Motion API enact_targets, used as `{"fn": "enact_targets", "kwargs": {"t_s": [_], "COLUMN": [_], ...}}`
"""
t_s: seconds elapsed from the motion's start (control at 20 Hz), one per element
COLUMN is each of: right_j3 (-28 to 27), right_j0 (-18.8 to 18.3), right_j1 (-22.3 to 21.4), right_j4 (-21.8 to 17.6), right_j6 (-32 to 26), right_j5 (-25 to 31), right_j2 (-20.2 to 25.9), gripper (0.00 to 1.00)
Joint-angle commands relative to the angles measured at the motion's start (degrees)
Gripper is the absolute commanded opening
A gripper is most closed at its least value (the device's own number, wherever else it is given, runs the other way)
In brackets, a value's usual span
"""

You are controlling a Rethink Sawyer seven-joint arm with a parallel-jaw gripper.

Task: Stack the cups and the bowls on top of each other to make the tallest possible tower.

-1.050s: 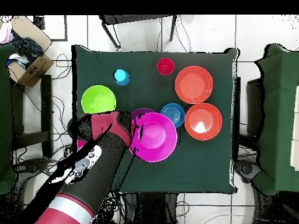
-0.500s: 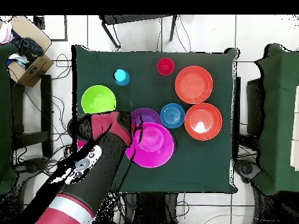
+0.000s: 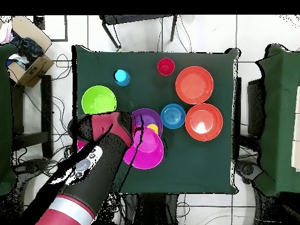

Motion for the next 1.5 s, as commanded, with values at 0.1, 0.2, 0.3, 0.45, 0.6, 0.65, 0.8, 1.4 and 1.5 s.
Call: {"fn": "enact_targets", "kwargs": {"t_s": [0.1, 0.2, 0.3, 0.45, 0.6, 0.65, 0.8, 1.4, 1.5], "right_j3": [-1.1, -1.4, -1.6, -1.8, -1.7, -1.9, -2.2, -2.5, -2.5], "right_j0": [-1.1, -1.2, -1.5, -2.9, -5.4, -6.3, -8.6, -10.9, -10.9], "right_j1": [1.7, 2.0, 2.1, 2.0, 1.7, 1.8, 1.8, 1.6, 1.4], "right_j4": [-4.2, -4.4, -4.8, -5.4, -6.0, -6.1, -6.7, -10.1, -10.4], "right_j6": [0.6, 0.5, 0.2, -1.3, -3.4, -4.0, -5.7, -4.6, -4.2], "right_j5": [2.0, 1.7, 0.9, -0.7, -3.4, -4.0, -5.4, -6.8, -6.7], "right_j2": [5.1, 4.9, 5.0, 6.2, 8.3, 8.9, 10.8, 13.3, 13.6], "gripper": [1.0, 1.0, 1.0, 1.0, 1.0, 1.0, 1.0, 1.0, 1.0]}}
